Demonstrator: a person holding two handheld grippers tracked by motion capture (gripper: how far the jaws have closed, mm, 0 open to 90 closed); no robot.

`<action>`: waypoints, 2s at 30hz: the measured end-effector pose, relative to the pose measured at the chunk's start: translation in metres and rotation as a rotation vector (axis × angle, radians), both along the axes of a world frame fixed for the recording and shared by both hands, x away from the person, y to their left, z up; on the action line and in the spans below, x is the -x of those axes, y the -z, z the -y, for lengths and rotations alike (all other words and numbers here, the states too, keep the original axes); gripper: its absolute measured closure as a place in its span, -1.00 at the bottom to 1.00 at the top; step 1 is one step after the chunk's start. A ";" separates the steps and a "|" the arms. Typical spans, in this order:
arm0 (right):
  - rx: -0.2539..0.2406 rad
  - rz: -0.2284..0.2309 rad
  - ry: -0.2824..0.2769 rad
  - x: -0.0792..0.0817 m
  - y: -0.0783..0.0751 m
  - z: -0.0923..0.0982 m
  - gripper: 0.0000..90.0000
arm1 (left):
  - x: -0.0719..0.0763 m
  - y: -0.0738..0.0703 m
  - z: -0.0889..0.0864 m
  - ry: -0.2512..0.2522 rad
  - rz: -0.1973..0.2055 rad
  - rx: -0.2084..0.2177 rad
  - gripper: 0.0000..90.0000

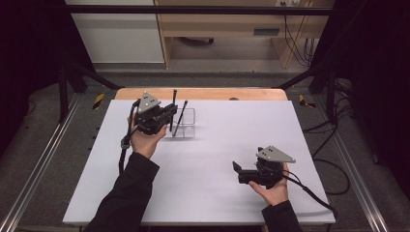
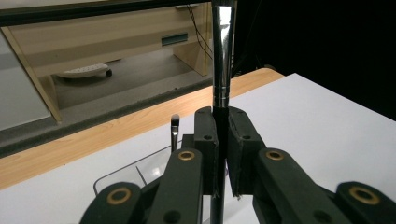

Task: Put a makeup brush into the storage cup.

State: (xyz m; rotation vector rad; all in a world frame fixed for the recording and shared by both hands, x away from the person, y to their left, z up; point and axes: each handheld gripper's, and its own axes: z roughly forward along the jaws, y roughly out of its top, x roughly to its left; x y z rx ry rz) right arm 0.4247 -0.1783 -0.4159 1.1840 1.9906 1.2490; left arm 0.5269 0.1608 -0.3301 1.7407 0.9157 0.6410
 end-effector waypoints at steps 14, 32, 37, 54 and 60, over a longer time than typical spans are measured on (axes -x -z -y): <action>-0.005 -0.002 0.009 0.002 0.000 0.008 -0.99 | -0.024 -0.003 0.007 -0.029 0.014 -0.002 0.85; -0.001 0.000 0.005 0.003 0.000 0.008 -0.99 | -0.054 0.010 0.005 -0.067 0.014 0.009 0.85; 0.000 0.000 0.006 0.002 0.000 0.009 -0.99 | -0.062 0.015 0.006 -0.076 0.012 0.005 0.85; -0.002 0.001 0.005 0.002 0.000 0.009 -0.99 | -0.076 0.037 0.007 -0.100 -0.018 -0.012 0.85; -0.003 0.000 0.006 0.002 0.000 0.009 -0.99 | -0.073 0.046 0.006 -0.100 -0.025 -0.015 0.85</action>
